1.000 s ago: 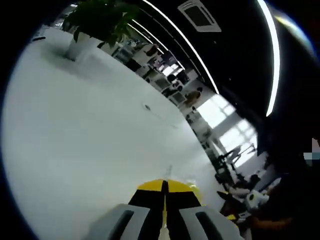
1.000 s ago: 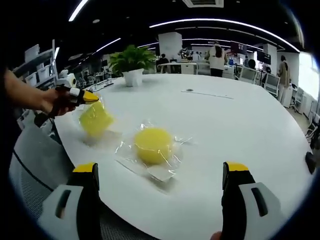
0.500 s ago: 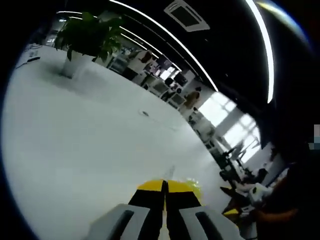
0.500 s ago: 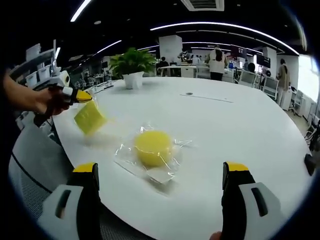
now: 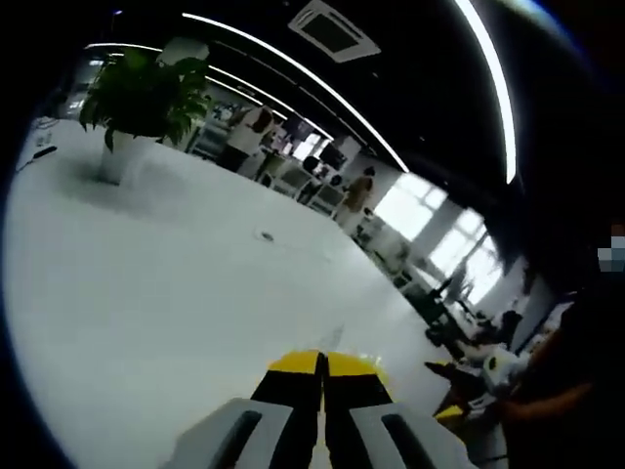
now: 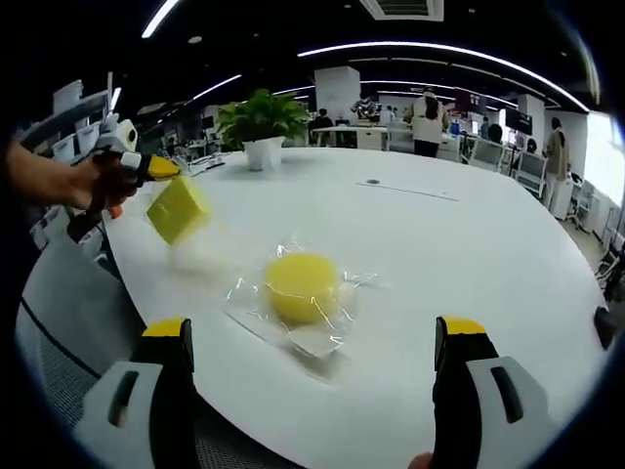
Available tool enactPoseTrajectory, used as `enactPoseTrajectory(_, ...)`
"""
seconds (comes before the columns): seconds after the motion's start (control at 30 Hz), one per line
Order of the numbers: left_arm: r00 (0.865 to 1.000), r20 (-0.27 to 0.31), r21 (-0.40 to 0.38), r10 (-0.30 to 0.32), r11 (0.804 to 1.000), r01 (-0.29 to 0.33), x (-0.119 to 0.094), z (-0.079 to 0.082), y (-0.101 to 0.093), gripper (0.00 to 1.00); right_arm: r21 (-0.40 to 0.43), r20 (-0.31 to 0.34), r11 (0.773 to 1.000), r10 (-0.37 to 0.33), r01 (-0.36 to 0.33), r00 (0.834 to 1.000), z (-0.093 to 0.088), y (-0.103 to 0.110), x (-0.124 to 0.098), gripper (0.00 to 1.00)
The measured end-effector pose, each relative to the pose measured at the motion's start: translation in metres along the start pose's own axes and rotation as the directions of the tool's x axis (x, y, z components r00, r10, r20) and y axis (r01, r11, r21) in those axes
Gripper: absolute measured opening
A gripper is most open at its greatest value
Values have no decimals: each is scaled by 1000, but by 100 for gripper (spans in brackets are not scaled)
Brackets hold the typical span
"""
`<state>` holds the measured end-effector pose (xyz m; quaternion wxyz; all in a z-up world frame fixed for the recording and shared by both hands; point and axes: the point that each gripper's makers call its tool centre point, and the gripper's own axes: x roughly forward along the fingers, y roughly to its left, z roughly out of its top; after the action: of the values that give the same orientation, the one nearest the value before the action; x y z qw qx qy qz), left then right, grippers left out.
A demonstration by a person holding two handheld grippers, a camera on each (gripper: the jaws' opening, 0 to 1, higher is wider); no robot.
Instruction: Compare the silicone blocks by pressing each to a similar depth, holding the contact briefly, and releasing to observe deformation and rebound differences across the visible hardness samples.
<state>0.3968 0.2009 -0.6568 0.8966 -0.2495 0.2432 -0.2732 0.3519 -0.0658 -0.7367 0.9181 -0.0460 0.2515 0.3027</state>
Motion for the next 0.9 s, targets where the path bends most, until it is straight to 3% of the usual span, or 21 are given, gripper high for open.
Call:
enactPoseTrajectory(0.33,999,43,27,-2,1000,1,-3,20,-4,0,-5,-8,1000,1,-1,1000,0,1,1,96)
enactPoseTrajectory(0.73,999,49,97,-12,995,7,-7,26,-9,0,-2,-5,1000,7,-7,1000,0,1,1,96)
enactPoseTrajectory(0.9,999,39,159,-5,987,-1,-5,27,-13,0,-8,-3,1000,7,-7,1000,1,1,1,96)
